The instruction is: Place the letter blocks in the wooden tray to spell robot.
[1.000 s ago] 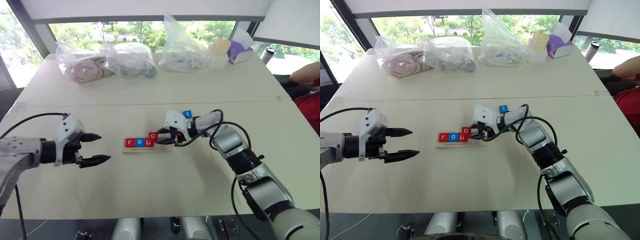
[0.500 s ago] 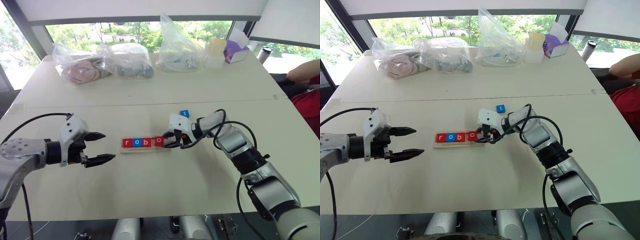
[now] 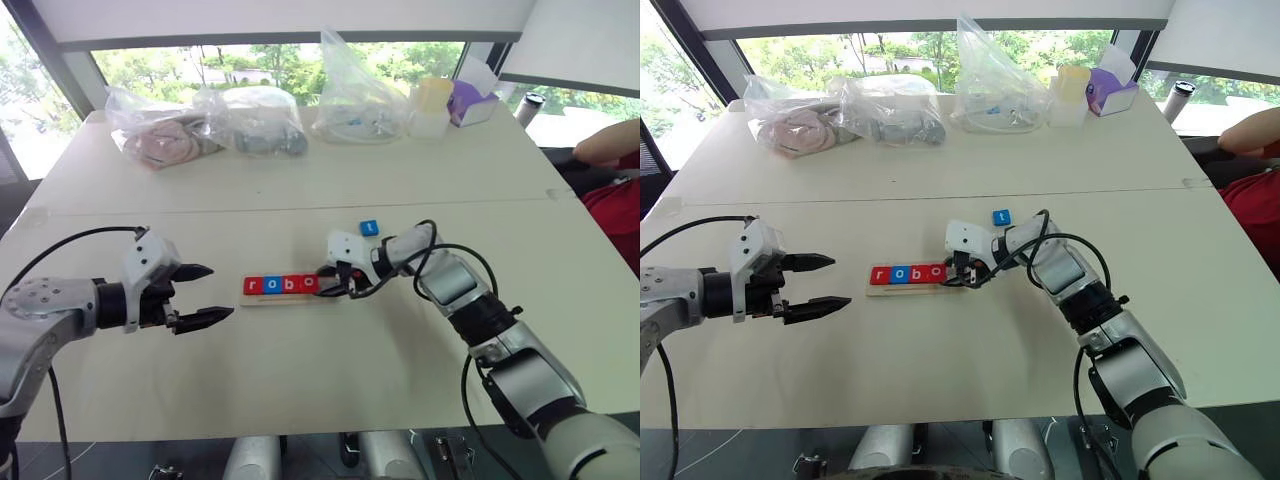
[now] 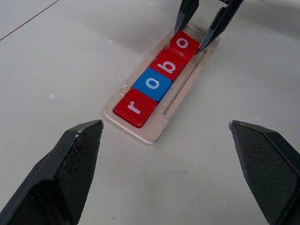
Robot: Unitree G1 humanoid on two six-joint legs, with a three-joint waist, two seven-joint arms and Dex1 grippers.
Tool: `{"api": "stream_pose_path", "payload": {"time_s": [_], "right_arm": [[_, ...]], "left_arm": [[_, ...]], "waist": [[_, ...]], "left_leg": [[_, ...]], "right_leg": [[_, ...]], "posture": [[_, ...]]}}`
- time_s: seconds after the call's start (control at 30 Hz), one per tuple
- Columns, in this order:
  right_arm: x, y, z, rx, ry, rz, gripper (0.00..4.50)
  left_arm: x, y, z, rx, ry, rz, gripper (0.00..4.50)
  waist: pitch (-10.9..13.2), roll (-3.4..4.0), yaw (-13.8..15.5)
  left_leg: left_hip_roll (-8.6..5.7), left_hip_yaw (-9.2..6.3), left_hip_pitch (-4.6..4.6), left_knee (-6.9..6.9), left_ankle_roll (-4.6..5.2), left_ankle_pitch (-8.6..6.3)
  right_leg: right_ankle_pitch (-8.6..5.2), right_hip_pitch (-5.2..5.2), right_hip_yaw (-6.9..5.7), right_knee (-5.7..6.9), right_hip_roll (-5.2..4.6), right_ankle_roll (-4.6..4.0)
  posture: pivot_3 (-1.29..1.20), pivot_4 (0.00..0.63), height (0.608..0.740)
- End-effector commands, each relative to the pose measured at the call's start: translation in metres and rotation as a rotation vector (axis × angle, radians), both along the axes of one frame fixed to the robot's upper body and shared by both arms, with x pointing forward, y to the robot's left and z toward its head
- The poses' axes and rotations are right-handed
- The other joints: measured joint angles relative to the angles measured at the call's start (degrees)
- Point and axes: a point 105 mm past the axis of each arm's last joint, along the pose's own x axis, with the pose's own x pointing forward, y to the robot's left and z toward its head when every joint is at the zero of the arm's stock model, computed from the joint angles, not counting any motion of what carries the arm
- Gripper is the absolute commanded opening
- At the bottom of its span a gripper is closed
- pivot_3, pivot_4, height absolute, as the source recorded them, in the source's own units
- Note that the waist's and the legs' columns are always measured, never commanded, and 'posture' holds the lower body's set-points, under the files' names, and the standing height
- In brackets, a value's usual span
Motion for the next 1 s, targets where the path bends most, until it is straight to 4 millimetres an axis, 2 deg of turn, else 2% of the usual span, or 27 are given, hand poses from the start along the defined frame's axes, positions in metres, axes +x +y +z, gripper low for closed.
{"api": "stream_pose_path", "payload": {"time_s": [0.03, 0.2, 0.23, 0.3, 0.4, 0.43, 0.67, 0.8, 1.0], "right_arm": [[0.004, 0.003, 0.005, 0.011, -0.024, -0.003, 1.11], [0.002, 0.003, 0.003, 0.014, -0.010, 0.004, 1.11], [0.001, 0.004, 0.002, 0.015, -0.008, 0.006, 1.91], [0.000, 0.005, 0.002, 0.019, -0.007, 0.007, 2.59], [0.000, 0.007, 0.007, 0.040, -0.015, -0.003, 4.19], [0.001, 0.008, 0.012, 0.061, -0.017, -0.008, 4.45], [0.014, 0.009, 0.040, 0.173, -0.054, -0.049, 4.45], [0.010, 0.004, 0.051, 0.223, -0.054, -0.023, 4.45], [0.035, -0.003, 0.042, 0.211, -0.152, -0.170, 4.45]], "left_arm": [[-0.001, -0.005, 0.005, 0.002, -0.027, -0.018, 4.50], [-0.001, -0.006, 0.003, 0.008, -0.026, -0.020, 4.50], [-0.001, -0.006, 0.003, 0.008, -0.026, -0.020, 4.50], [-0.001, -0.006, 0.003, 0.008, -0.027, -0.020, 4.50], [0.000, -0.005, 0.003, 0.011, -0.028, -0.019, 4.50], [0.001, -0.005, 0.003, 0.011, -0.029, -0.019, 4.50], [0.004, -0.005, 0.003, 0.014, -0.035, -0.021, 4.50], [0.005, -0.005, 0.003, 0.014, -0.035, -0.027, 4.50], [0.005, -0.008, 0.004, 0.008, -0.031, -0.037, 4.50]], "waist": [[0.00, 0.00, -0.04], [0.00, 0.00, -0.01], [0.00, 0.00, -0.01], [0.00, 0.00, 0.00], [0.00, 0.00, -0.02], [0.00, 0.00, -0.03], [0.00, 0.00, 0.02], [0.00, 0.00, 0.08], [0.00, 0.00, -0.04]], "left_leg": [[0.00, 0.00, 0.00, 0.00, 0.00, 0.00], [0.00, 0.00, 0.02, 0.00, 0.00, 0.00], [0.00, 0.00, 0.02, 0.00, 0.00, 0.00], [0.00, 0.00, 0.02, 0.00, 0.00, 0.00], [0.00, 0.00, 0.02, 0.00, 0.00, 0.00], [0.00, 0.00, 0.02, -0.01, 0.00, 0.00], [0.00, 0.00, 0.01, 0.00, 0.00, 0.00], [0.00, 0.00, 0.01, -0.01, 0.00, 0.00], [0.00, 0.00, 0.00, 0.00, 0.00, 0.00]], "right_leg": [[0.00, 0.00, 0.00, 0.00, 0.00, 0.00], [0.00, 0.01, 0.00, 0.01, 0.00, 0.00], [0.00, 0.01, 0.00, 0.01, 0.00, 0.00], [0.00, 0.01, 0.00, 0.01, 0.00, 0.00], [0.00, 0.01, 0.00, 0.01, 0.00, 0.00], [0.00, 0.01, 0.00, 0.01, 0.00, 0.00], [0.00, 0.00, 0.00, 0.01, 0.00, 0.00], [0.00, 0.01, 0.00, 0.01, 0.00, 0.00], [0.01, 0.01, 0.00, 0.01, 0.00, 0.00]], "posture": [[0.00, 0.150, 0.740], [0.00, 0.150, 0.740], [0.00, 0.150, 0.740], [0.00, 0.150, 0.740], [0.00, 0.150, 0.740], [0.00, 0.150, 0.740], [0.00, 0.150, 0.740], [0.00, 0.150, 0.740], [0.00, 0.150, 0.740]]}}
